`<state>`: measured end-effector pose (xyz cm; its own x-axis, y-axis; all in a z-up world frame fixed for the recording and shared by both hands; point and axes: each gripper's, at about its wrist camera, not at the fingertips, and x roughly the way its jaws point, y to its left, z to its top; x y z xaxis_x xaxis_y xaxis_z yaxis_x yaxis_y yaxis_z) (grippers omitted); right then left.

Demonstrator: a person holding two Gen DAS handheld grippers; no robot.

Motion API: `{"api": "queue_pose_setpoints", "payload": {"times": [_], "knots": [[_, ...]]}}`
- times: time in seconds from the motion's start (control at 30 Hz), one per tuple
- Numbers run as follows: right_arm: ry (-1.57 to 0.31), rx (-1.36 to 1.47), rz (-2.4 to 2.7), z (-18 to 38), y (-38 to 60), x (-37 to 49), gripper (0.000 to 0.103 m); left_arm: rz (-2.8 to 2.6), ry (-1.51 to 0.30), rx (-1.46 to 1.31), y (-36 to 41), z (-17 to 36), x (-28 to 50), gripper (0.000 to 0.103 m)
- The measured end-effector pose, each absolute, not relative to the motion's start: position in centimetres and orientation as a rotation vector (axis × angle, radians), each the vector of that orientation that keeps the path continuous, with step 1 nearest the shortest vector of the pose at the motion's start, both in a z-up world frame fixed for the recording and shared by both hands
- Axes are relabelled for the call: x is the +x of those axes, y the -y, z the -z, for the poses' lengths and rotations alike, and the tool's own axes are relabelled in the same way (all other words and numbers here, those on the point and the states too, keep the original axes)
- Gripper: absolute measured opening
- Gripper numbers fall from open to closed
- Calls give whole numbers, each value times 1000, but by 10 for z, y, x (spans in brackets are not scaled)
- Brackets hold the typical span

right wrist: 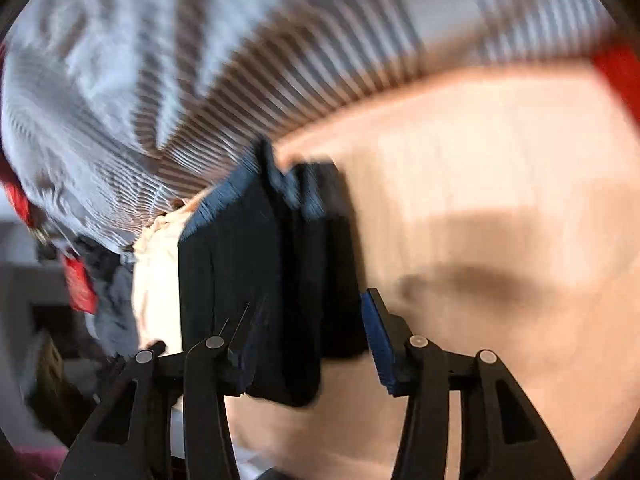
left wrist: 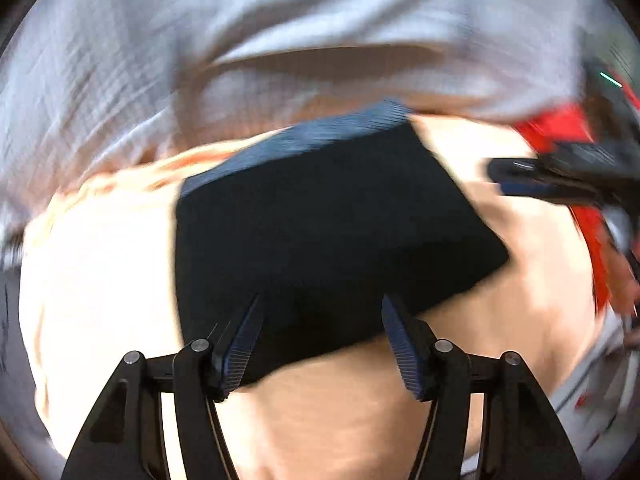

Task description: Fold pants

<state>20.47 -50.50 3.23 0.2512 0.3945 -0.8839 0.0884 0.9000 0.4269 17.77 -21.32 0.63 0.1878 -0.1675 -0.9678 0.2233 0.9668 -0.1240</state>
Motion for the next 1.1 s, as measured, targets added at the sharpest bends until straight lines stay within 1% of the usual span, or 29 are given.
{"api": "queue_pose_setpoints", "payload": {"times": [0.1, 0.23, 0.27, 0.33, 0.37, 0.5, 0.63, 0.67, 0.77, 0.87, 1.0, 1.03, 1.07, 1.1], "knots": [[-1279, 337, -225, -40, 486, 231, 53, 175, -1425, -36, 184, 14, 197, 63], [-1262, 197, -234, -33, 447, 266, 52, 136, -1434, -56, 167, 26, 202, 63], [-1266, 169, -228, -28, 442, 274, 50, 133, -1433, -59, 165, 27, 202, 63], [-1298, 160, -226, -22, 434, 283, 24, 133, -1430, -72, 163, 28, 202, 63], [-1312, 133, -202, -21, 430, 285, 6, 134, -1431, -79, 160, 29, 203, 63], [-1307, 41, -151, -20, 429, 272, 5, 132, -1464, -110, 155, 39, 203, 63], [-1347, 91, -109, -9, 452, 262, 7, 127, -1485, -119, 152, 41, 201, 63], [-1339, 113, -110, -11, 455, 261, 8, 124, -1482, -118, 150, 42, 202, 63], [-1359, 128, -48, -17, 463, 252, 15, 115, -1482, -113, 145, 43, 206, 63], [-1341, 142, -30, -33, 465, 229, 15, 115, -1491, -117, 144, 46, 206, 63], [-1288, 64, -89, -53, 441, 191, 15, 102, -1503, -105, 149, 58, 205, 63], [-1284, 51, -103, -55, 436, 184, 15, 101, -1500, -101, 150, 60, 204, 69], [-1291, 38, -112, -53, 431, 177, 15, 103, -1496, -100, 151, 61, 203, 77], [-1306, 28, -117, -46, 425, 174, 15, 104, -1495, -99, 152, 63, 204, 78]]}}
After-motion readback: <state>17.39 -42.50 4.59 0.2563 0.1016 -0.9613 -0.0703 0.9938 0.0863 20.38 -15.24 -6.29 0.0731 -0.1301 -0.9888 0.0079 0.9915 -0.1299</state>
